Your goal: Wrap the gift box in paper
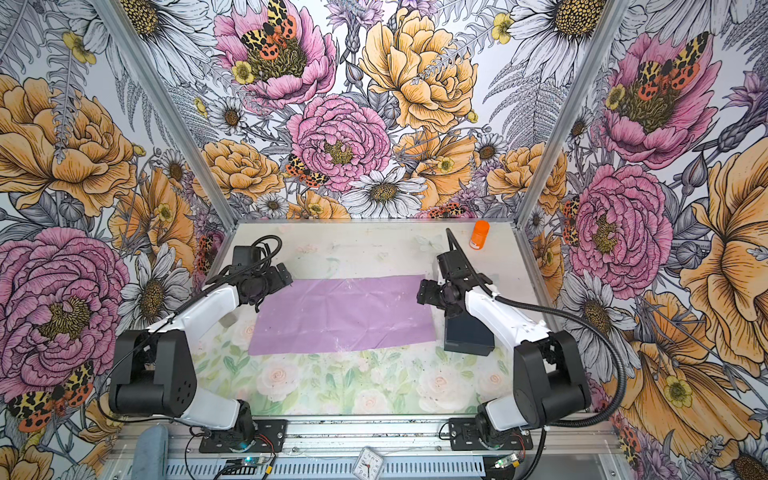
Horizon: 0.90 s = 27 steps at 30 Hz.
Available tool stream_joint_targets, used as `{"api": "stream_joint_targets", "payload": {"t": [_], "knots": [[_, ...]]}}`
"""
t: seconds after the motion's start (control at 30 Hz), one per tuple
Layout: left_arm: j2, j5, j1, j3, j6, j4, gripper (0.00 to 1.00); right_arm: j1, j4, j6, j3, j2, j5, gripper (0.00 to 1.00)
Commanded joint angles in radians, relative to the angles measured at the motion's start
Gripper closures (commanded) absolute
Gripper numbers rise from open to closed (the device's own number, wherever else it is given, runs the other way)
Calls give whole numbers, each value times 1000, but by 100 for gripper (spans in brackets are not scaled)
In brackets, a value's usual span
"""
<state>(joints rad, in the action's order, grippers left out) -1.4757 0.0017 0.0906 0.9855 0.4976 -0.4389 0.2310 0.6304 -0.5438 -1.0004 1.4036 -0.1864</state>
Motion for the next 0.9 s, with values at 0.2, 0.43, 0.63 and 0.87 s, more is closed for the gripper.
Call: {"api": "stream_joint_targets", "payload": {"t": [0.2, 0.43, 0.63, 0.87], "knots": [[-83, 127, 398, 191, 145, 57, 9, -494, 86, 98, 66, -151, -271, 16], [-316, 245, 651, 371, 229, 178, 14, -665, 80, 121, 163, -143, -357, 18], [-563, 396, 773, 504, 317, 307, 20, -667, 77, 139, 217, -147, -356, 17], [-702, 432, 844, 657, 308, 286, 23, -673, 73, 142, 268, -154, -351, 18]]}}
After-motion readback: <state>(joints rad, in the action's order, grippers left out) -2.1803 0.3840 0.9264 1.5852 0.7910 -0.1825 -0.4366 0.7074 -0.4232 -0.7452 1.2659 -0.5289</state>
